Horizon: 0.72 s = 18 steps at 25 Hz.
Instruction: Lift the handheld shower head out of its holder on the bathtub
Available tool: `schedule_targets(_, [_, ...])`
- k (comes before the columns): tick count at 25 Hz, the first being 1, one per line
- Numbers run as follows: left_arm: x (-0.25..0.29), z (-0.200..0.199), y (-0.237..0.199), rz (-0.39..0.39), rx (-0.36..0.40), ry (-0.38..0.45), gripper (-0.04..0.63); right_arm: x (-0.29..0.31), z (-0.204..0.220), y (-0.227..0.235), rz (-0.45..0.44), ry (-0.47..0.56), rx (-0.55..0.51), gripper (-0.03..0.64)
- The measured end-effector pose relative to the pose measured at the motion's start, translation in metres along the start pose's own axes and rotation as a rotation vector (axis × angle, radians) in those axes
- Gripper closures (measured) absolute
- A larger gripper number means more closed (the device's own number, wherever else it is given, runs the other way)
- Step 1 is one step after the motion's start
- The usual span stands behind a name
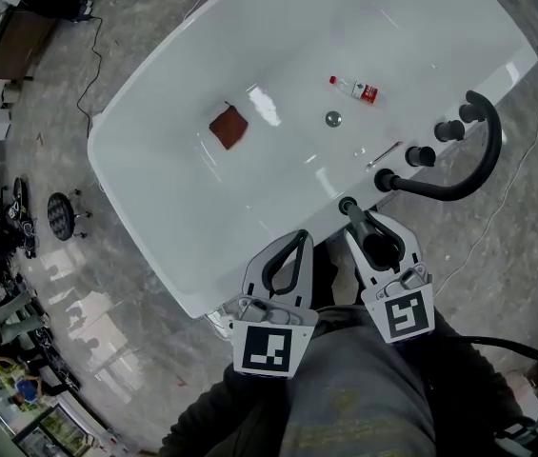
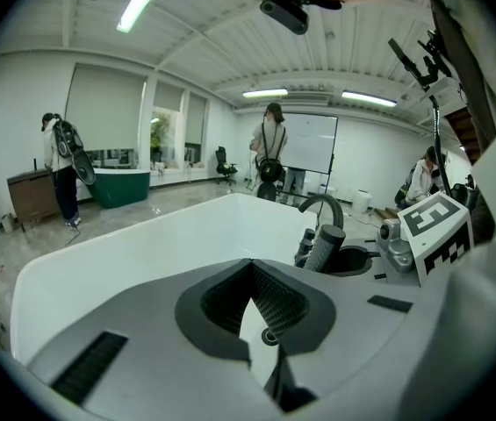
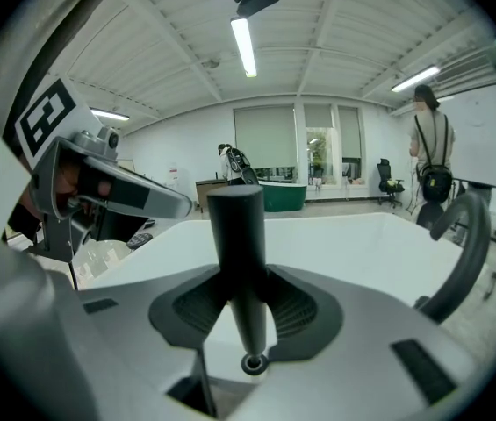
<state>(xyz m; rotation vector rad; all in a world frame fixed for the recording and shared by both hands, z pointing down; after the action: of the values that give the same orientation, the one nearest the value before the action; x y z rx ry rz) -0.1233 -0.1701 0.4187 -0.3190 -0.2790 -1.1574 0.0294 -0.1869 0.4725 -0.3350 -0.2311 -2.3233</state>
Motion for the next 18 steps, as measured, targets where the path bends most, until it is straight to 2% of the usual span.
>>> schedule_targets(9, [-0.018,-0.038,0.001,0.000,0.015,0.030,0.592,-0.015,-0.039,-0.005,0.013,0.020,-0.002,0.476])
schedule_targets(18, [-0.029,-0.044,-0.001,-0.014,0.005,0.055,0.592,-0.011,-0.047,-0.001,0.016,0.007,-0.036,0.476])
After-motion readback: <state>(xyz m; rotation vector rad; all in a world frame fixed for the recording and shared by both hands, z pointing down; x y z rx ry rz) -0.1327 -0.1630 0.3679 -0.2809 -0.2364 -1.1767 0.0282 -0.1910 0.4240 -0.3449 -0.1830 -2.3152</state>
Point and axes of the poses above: the fingertips, and each gripper's own axes: x forward along the fingers, y to its right, z out of its underside, the point moved 8 cm from there along -x, backward along the fingers, and after that the axes turned 9 degrees about y, right-handed, at the moved point
